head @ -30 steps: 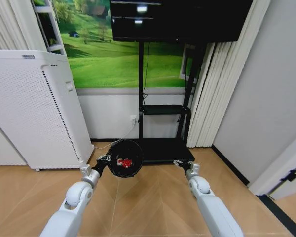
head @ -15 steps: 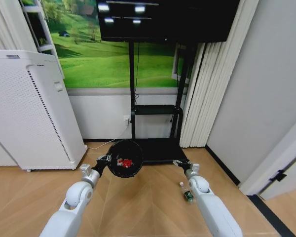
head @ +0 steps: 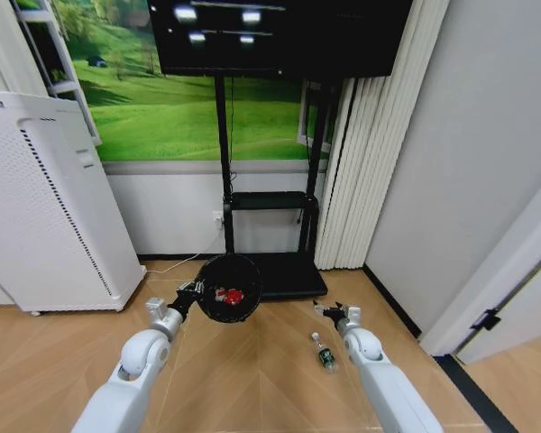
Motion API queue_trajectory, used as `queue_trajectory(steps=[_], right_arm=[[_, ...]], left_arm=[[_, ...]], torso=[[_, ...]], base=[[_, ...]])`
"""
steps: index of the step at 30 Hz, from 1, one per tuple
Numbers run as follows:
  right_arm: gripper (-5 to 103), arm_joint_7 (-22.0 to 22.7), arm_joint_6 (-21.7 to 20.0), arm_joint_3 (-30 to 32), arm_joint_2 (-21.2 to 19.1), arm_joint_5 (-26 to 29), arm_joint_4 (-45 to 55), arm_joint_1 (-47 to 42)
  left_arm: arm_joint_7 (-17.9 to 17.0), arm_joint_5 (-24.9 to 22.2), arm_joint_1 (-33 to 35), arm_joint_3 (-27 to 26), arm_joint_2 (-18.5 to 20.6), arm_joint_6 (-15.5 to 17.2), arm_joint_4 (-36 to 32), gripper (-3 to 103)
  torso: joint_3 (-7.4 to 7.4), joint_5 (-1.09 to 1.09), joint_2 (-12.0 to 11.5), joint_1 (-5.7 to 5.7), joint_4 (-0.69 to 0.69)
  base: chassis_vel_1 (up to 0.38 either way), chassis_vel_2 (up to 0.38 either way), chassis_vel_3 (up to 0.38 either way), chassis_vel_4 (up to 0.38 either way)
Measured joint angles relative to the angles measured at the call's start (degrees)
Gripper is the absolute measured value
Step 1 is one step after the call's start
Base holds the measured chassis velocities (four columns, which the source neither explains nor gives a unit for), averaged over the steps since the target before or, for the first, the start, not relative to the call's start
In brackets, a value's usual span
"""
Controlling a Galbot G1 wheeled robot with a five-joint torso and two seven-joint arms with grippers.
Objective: Pick up the trash bin and place the garbage on the floor into it.
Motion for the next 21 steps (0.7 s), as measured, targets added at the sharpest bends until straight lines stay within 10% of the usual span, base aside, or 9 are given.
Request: queue_trajectory(steps=[21], right_arm=[[100, -0.7, -0.6, 0.7, 2.8, -9.6, -16.6, 1.3]], left_arm=[[0.1, 0.2, 2.8, -1.0, -0.5, -0.1, -2.8, 4]], torso=[[0.00, 0.01, 0.0, 0.00, -0.03]], base=[[0.003, 0.003, -0.001, -0.001]])
